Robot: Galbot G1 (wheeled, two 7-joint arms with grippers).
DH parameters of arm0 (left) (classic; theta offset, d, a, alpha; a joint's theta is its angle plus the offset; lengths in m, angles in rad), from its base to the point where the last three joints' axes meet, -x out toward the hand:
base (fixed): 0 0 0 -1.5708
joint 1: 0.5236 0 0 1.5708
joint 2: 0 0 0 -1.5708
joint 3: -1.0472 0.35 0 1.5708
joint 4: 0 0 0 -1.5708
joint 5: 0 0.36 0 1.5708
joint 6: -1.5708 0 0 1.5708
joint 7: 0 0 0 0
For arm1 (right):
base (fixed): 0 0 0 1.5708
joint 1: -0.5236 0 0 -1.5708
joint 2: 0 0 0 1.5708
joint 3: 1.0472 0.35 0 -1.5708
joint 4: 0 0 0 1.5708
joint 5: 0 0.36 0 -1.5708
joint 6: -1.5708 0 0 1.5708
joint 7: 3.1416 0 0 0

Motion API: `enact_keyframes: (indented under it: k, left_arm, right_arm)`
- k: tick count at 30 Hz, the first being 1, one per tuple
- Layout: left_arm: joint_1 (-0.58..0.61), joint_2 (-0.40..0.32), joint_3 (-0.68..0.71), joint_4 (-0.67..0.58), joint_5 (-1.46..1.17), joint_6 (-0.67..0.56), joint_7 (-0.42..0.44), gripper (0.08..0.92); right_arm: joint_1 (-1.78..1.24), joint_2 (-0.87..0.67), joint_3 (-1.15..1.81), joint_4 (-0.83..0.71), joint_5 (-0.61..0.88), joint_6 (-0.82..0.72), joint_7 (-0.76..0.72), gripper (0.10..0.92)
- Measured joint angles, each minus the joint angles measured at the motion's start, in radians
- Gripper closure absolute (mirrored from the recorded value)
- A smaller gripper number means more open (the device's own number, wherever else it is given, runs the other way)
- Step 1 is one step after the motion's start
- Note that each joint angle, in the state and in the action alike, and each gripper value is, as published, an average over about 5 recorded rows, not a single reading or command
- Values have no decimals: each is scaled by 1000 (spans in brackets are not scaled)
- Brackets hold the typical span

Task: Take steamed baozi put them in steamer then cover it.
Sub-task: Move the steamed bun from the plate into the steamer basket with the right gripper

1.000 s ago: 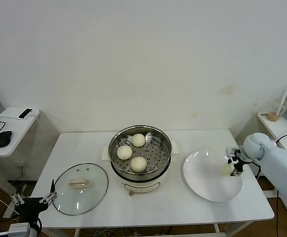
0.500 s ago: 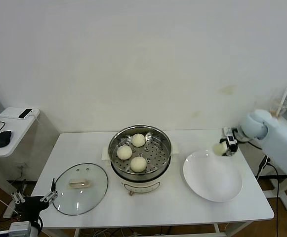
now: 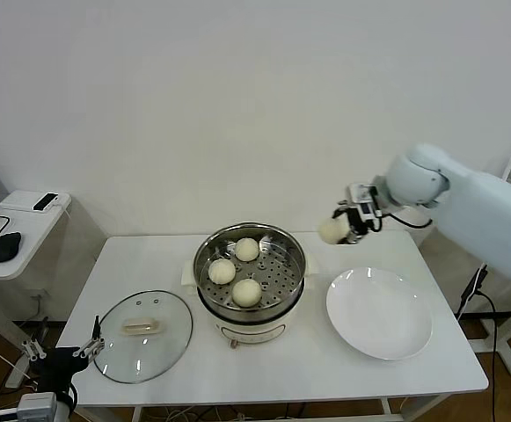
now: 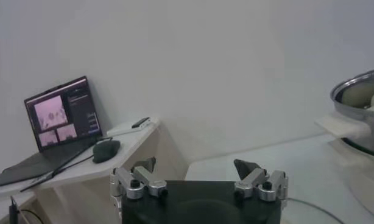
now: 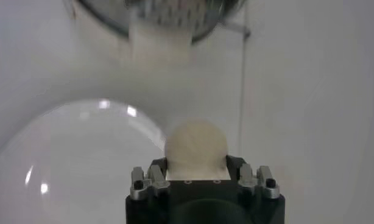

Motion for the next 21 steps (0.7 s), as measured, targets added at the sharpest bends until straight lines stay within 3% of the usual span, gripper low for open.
enact_keyframes:
  k: [10, 21]
  left_arm:
    - [4, -9, -7, -10, 1, 0, -1, 177]
    - [0, -10, -15, -17, -5, 1, 0, 177]
  right_arm:
    - [63, 112, -135, 28, 151, -107, 77, 406]
    - [37, 205, -212, -14, 210, -185, 151, 406]
